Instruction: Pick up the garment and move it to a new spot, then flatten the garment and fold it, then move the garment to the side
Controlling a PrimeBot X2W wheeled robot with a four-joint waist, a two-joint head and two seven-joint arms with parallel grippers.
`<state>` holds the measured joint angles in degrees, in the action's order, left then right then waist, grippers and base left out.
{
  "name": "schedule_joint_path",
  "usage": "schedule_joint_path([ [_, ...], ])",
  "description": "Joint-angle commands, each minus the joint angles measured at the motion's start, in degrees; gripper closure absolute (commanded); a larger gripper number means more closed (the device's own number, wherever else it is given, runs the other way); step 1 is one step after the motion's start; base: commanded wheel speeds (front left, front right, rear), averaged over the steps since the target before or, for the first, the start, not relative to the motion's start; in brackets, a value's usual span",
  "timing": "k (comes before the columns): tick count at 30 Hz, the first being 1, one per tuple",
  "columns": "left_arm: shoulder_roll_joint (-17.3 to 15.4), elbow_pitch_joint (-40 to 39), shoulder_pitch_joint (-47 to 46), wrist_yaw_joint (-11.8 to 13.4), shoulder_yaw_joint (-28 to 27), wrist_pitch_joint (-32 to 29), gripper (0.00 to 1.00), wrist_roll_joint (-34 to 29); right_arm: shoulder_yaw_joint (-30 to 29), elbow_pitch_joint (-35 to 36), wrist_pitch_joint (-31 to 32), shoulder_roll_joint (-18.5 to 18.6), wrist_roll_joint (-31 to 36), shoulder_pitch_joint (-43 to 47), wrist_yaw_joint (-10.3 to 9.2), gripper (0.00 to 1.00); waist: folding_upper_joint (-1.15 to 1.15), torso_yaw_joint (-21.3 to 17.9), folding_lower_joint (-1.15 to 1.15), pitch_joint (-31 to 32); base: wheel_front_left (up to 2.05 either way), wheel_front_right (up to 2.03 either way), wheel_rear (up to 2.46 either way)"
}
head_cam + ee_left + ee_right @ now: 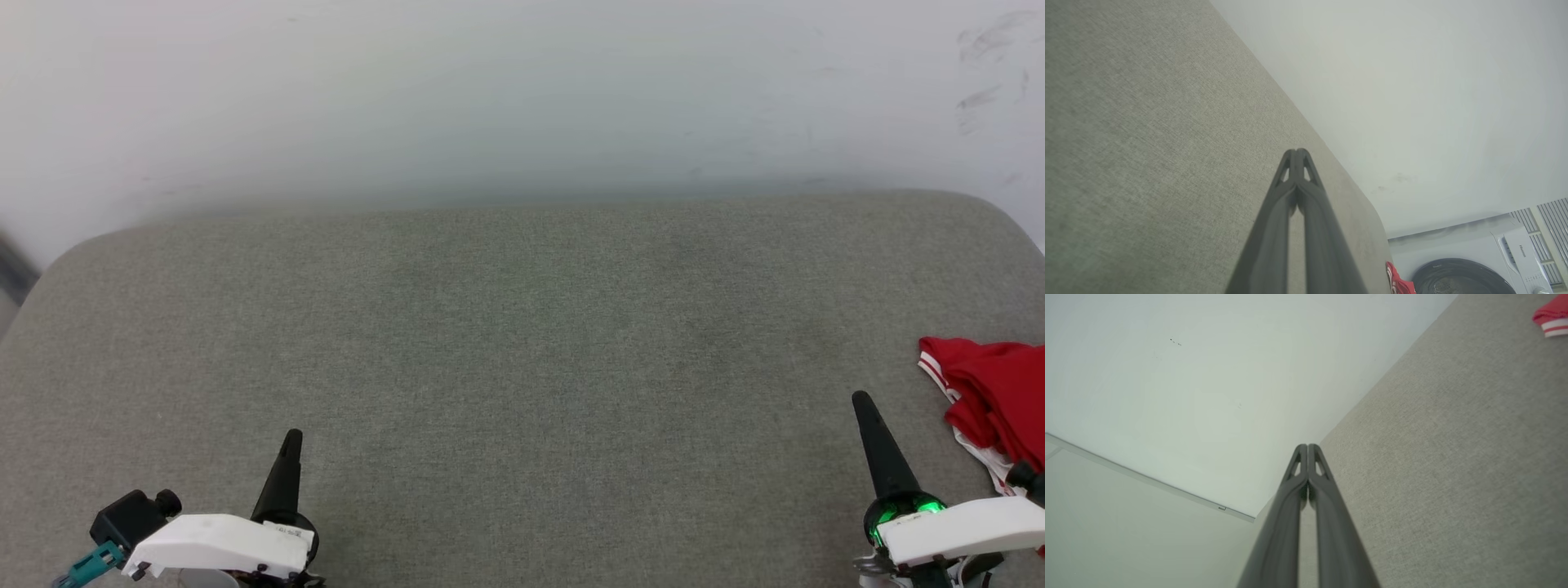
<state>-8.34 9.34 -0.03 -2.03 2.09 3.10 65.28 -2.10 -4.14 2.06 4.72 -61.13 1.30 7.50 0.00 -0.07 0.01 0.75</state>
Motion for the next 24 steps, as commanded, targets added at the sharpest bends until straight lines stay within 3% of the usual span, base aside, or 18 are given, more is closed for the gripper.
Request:
schedule_joint_path([
  [1,0.0,-0.3,-1.3,-0.5,-0.5,-0.3,1.0,1.1,-0.1,0.0,0.1,0.4,-1.4,-1.5,0.0,1.0,0.0,0.0,0.0,0.0,0.0,0.0,0.0],
  [24,2.0,2.0,-3.7,-2.8,-3.5,-4.0,1.0,13.6,-0.9,-4.5,1.1,0.3,-16.0,-4.3,0.0,1.0,0.0,0.0,-0.01,-0.4,0.0,0.0,0.0],
])
